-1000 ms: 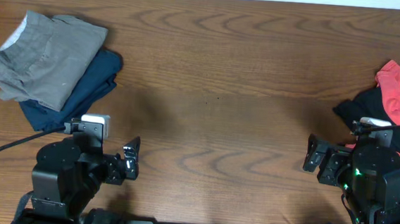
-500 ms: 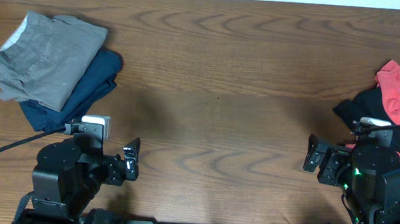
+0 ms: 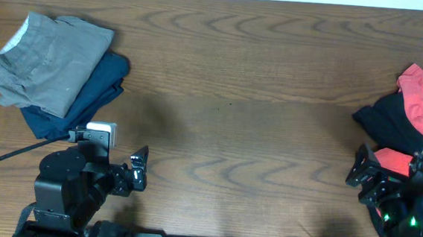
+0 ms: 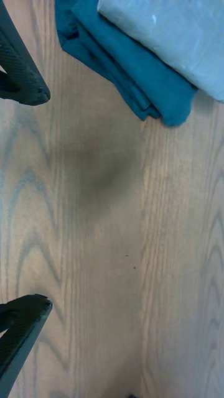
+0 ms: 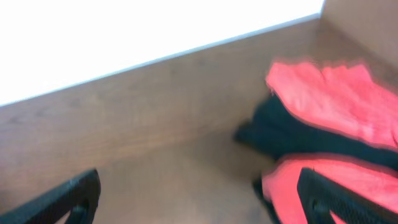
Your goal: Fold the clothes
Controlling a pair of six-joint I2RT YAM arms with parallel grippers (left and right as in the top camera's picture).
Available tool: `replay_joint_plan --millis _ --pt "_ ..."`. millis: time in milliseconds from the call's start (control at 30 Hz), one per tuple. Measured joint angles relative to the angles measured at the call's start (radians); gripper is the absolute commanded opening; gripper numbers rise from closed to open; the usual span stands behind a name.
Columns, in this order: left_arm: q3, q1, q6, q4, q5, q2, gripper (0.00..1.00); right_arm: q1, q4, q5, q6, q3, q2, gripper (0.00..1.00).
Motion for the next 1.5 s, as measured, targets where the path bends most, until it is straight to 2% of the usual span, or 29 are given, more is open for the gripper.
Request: replay_joint_plan --millis 167,433,733,800,1033,1500 --pt "-0.001 0.0 0.0 -0.001 0.0 0.0 0.98 -0.055 0.242 -0.098 -0.131 -0.234 -0.166 0.99" --pt "-0.001 0.0 0.0 0.0 0.0 0.0 0.98 -0.112 0.6 -0.223 -0.19 -0.597 -0.406 0.99" --pt "-0.001 0.0 0.0 0.0 0.0 0.0 0.98 -0.139 1.027 -0.288 -0.225 -0.87 -0.433 0.99" --pt "-0.001 0.0 0.0 -0.001 0.0 0.0 0.98 -0.141 1.042 -0.294 -0.237 -0.918 -0.434 0.99" --pt "-0.001 0.0 0.0 -0.001 0.0 0.0 0.98 -0.141 0.859 -0.308 -0.254 -0.952 -0.432 0.99" --pt "-0.001 0.0 0.0 0.0 0.0 0.0 0.98 -0.141 0.859 -0.313 -0.243 -0.952 -0.433 0.99"
